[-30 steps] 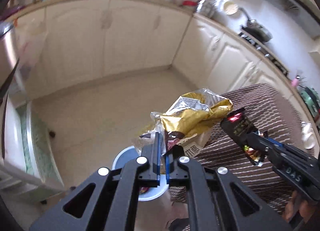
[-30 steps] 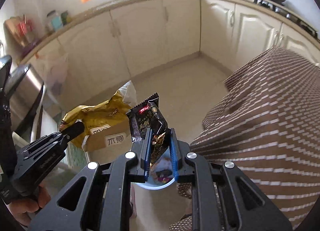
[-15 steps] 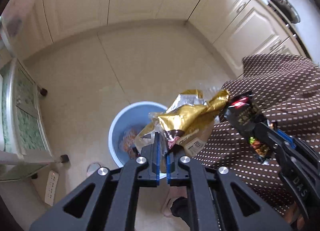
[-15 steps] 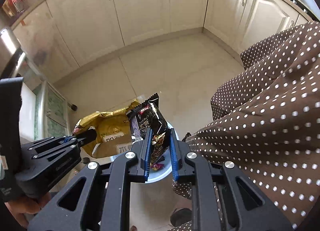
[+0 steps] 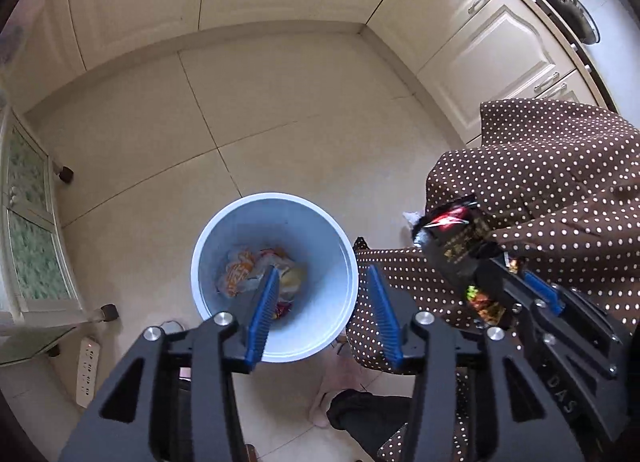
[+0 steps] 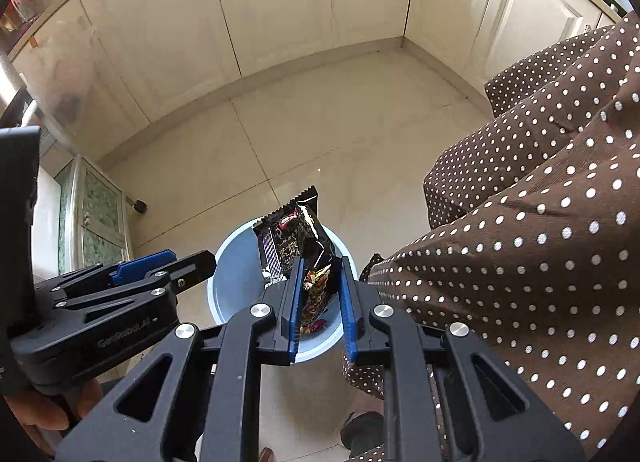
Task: Collect trash
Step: 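Open the right tool over the blue bin to drop the dark wrapper, then return both tools to the table, then grasp the white paper cup with the left tool while the right tool grasps the clear bag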
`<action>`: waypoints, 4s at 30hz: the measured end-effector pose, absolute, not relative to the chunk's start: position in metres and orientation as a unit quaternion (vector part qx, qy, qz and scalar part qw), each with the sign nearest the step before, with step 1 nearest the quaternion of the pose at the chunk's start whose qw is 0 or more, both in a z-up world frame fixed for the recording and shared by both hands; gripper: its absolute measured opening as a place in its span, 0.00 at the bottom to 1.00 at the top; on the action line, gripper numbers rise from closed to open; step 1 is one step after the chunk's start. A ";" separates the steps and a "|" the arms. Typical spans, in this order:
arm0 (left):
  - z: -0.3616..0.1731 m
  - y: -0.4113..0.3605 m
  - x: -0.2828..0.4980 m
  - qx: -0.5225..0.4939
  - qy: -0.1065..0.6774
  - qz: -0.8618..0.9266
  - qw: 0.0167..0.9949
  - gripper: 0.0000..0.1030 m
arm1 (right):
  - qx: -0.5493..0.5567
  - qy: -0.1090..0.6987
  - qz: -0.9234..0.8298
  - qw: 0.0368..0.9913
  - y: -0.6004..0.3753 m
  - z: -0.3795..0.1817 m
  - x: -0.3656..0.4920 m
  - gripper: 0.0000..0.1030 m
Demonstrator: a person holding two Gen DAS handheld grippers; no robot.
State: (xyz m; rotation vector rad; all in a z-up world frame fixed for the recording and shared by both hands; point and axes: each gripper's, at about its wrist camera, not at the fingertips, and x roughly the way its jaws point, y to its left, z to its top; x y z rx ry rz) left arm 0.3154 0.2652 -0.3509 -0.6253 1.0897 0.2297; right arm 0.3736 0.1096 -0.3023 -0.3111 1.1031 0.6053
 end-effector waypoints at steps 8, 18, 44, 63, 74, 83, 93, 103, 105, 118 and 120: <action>-0.330 0.267 0.306 -0.288 0.494 0.112 0.812 0.44 | -0.144 0.512 0.291 0.796 0.114 -0.300 0.372 0.15; -0.311 0.273 0.297 -0.290 0.478 0.118 0.821 0.44 | -0.135 0.502 0.306 0.797 0.123 -0.286 0.369 0.16; -0.159 0.205 0.267 -0.235 0.377 0.065 0.893 0.48 | -0.072 0.375 0.297 0.875 0.027 -0.124 0.338 0.33; -0.061 -0.107 0.329 -0.021 0.336 -0.173 0.926 0.55 | 0.027 0.295 0.090 0.951 -0.280 -0.052 0.329 0.44; -0.080 -0.209 0.385 0.089 0.348 -0.199 0.912 0.56 | 0.076 0.315 0.032 0.946 -0.375 -0.074 0.357 0.52; -0.094 -0.237 0.424 0.152 0.350 -0.177 0.907 0.56 | 0.080 0.343 0.035 0.935 -0.387 -0.092 0.383 0.56; -0.105 -0.230 0.450 0.147 0.363 -0.173 0.904 0.47 | 0.084 0.364 0.047 0.926 -0.383 -0.097 0.427 0.56; -0.106 -0.206 0.459 0.089 0.374 -0.185 0.905 0.08 | 0.096 0.372 0.038 0.923 -0.375 -0.099 0.460 0.56; -0.103 -0.201 0.456 0.082 0.369 -0.190 0.906 0.08 | 0.098 0.373 0.028 0.922 -0.377 -0.100 0.464 0.56; -0.093 -0.164 0.439 0.024 0.358 -0.188 0.914 0.07 | 0.111 0.380 0.040 0.917 -0.381 -0.105 0.462 0.19; -0.092 -0.158 0.431 0.016 0.355 -0.189 0.916 0.07 | 0.114 0.370 0.044 0.921 -0.378 -0.100 0.449 0.18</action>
